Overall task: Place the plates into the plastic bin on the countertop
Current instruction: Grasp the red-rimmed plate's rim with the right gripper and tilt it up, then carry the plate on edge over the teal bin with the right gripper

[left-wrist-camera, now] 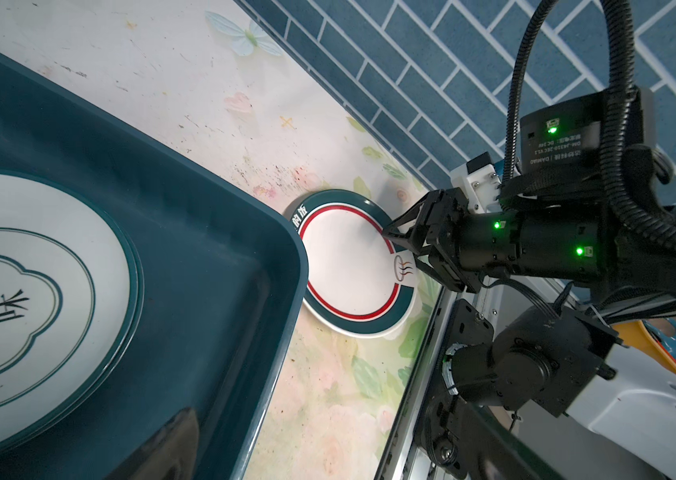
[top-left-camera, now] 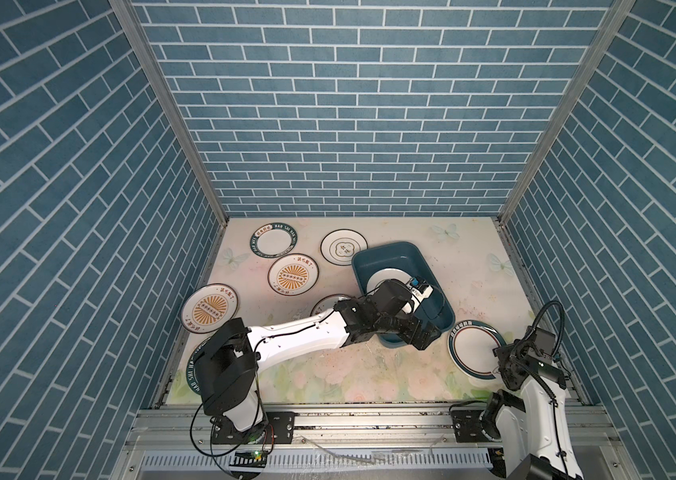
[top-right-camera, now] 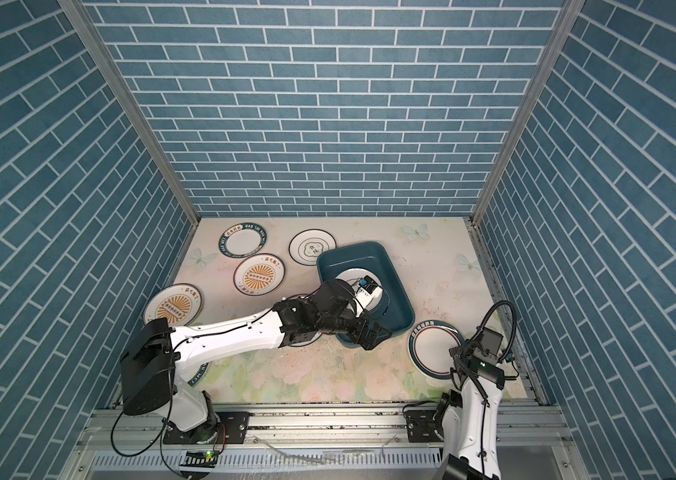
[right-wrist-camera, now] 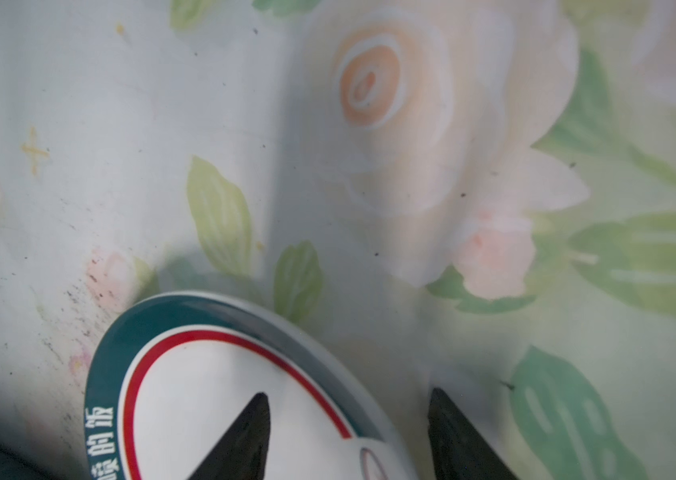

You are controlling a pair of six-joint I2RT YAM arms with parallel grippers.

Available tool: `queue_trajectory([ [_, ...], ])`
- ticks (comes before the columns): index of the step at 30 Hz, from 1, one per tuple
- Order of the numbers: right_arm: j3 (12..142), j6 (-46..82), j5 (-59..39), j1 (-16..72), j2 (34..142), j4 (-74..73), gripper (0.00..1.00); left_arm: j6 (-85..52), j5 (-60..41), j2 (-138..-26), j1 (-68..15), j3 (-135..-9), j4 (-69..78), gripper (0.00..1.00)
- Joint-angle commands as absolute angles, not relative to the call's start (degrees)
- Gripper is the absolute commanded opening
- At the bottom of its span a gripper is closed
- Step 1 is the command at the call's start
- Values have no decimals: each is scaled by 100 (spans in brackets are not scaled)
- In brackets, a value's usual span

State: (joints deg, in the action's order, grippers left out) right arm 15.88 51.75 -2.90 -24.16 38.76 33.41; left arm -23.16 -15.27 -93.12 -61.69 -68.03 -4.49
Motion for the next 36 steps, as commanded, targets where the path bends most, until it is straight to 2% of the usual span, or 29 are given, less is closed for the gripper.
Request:
queue_trajectory([
  [1, 1285, 5406, -704, -2417, 3859, 3534, 39, -2354, -1370, -9246, -6174, -6941, -517, 100],
  [3, 1300, 5386, -703, -2417, 3848, 3543, 26, -2358, -1297, -9221, -6170, -6933, -533, 100],
  [7, 1307, 5353, -733, -2417, 3944, 3525, 24, -2344, -1154, -9126, -6171, -6909, -598, 100],
  [11, 1349, 5291, -851, -2418, 4001, 3510, 7, -2342, -1072, -9045, -6174, -6865, -618, 100],
  [14, 1432, 5291, -894, -2425, 3933, 3551, 1, -2343, -1037, -9044, -6170, -6865, -633, 99],
  [36, 2523, 5143, -967, -2422, 3539, 3762, 0, -2366, -679, -8773, -6144, -6747, -631, 100],
])
